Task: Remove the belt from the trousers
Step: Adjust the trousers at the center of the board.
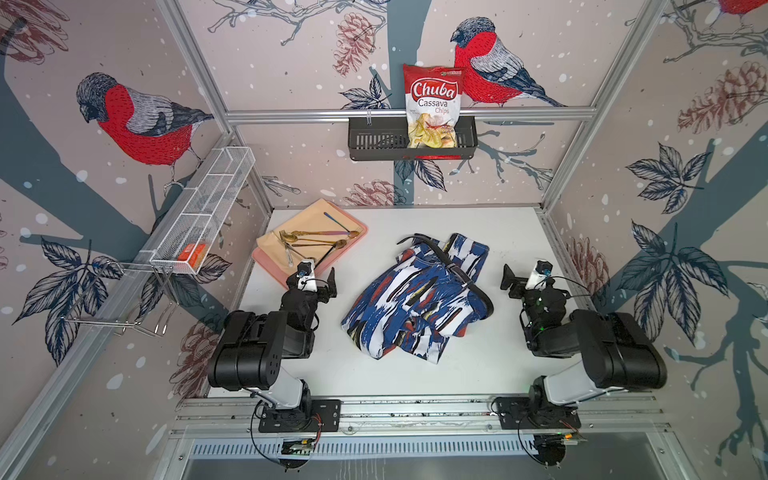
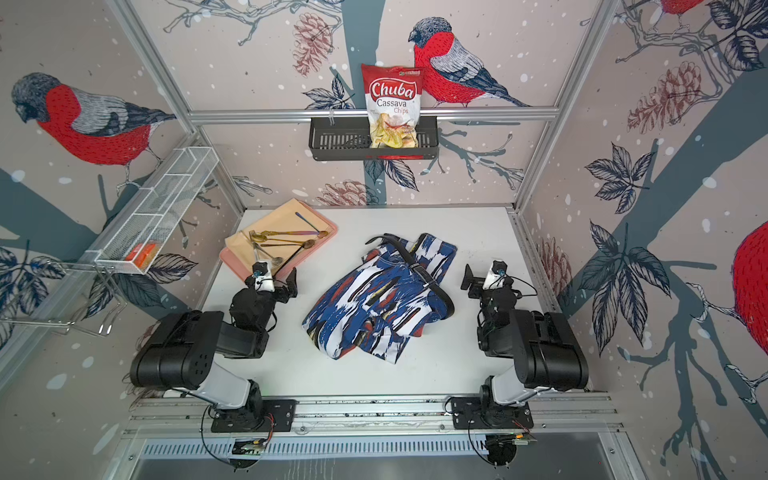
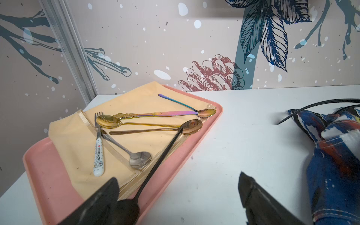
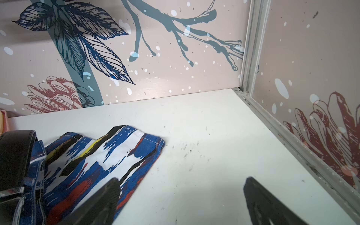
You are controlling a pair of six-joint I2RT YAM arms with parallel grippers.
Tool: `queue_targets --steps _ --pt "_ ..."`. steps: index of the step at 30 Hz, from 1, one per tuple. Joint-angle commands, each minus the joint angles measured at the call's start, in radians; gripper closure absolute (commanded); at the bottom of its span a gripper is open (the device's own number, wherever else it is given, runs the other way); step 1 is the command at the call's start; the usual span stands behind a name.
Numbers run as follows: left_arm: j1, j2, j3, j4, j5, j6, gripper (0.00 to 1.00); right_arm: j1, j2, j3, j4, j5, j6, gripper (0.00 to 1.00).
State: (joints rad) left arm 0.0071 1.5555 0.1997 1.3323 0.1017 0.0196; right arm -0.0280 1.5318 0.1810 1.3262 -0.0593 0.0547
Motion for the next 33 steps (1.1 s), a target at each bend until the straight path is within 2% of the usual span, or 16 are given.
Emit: queue_targets --steps 1,17,20,22,23,25,27,30,33 --pt "-0.001 -0.003 0.002 0.028 0.009 0.018 0.02 -0.001 -0.003 0.0 0.025 -0.005 -0.003 0.0" --pt "0.004 -0.002 0.006 0.023 0.008 0.014 0.02 -0.001 -0.002 0.002 0.024 -0.005 -0.003 0.0" --pt "0.002 -0.024 0.051 -0.067 -0.117 -0.026 0.02 -0.001 -0.017 0.001 0.019 -0.008 0.001 0.0" --pt "-0.006 -0.112 0.167 -0.341 -0.111 -0.012 0.02 0.014 -0.123 0.077 -0.219 0.056 -0.001 0.0" --pt "-0.02 -0.148 0.256 -0.509 -0.123 -0.004 0.02 0.037 -0.178 0.163 -0.432 0.117 -0.021 0.0" --pt "-0.054 -0.19 0.387 -0.686 -0.119 -0.073 0.03 0.117 -0.205 0.381 -0.789 0.254 -0.129 0.0" --pt "-0.092 -0.196 0.54 -0.875 -0.023 -0.203 0.15 0.238 -0.161 0.603 -1.077 0.379 -0.241 0.0" --pt "-0.159 -0.112 0.751 -1.121 0.13 -0.408 0.34 0.412 -0.059 0.824 -1.3 0.539 -0.275 0.0" --pt "-0.255 0.005 0.827 -1.122 0.237 -0.679 0.38 0.533 0.02 0.936 -1.429 0.578 -0.19 0.01"
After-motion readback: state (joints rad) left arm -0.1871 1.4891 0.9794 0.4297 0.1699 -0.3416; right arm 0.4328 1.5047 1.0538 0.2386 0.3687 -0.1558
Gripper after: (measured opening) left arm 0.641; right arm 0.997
